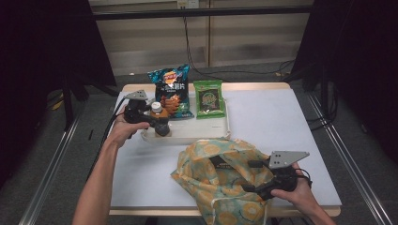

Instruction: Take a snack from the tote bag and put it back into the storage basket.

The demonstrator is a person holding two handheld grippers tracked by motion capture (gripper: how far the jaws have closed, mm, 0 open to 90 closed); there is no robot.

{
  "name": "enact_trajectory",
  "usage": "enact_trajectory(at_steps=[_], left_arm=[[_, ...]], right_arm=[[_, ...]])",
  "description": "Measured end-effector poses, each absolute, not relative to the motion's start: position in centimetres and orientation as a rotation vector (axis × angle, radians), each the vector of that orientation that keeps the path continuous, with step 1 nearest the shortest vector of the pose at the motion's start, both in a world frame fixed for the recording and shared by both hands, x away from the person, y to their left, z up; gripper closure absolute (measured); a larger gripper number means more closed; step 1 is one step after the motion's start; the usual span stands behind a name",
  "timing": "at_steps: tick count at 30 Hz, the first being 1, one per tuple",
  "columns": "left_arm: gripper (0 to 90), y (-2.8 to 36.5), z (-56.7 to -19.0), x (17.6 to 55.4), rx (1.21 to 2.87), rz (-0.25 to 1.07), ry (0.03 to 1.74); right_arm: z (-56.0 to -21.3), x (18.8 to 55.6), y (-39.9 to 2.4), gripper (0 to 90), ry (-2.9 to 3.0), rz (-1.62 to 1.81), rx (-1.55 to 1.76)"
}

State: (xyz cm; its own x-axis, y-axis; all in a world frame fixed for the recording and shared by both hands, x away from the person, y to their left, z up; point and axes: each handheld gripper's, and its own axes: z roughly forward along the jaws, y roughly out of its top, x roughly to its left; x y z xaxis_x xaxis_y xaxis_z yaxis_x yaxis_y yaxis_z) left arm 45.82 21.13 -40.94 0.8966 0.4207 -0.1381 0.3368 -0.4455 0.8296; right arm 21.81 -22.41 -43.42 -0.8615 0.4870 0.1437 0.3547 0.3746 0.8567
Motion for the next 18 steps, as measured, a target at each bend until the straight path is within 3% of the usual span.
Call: enact_trajectory(at_steps=[2, 12, 18], left_arm=[[28.6, 21.1, -41.0, 45.7, 2.074, 0.109, 0.564], [5.7, 20.9, -40.6, 44.3, 2.068, 0.182, 0.694], [4.8, 21.9, -39.9, 42.9, 1.952, 0.255, 0.780]], right_arm=[[-43.4, 22.0, -22.3, 17.4, 2.488, 1.505, 0.770], [-43.5, 22.1, -22.1, 16.5, 2.487, 1.499, 0.774], [-43.4, 21.9, -22.3, 16.8, 2.477, 1.510, 0.775]])
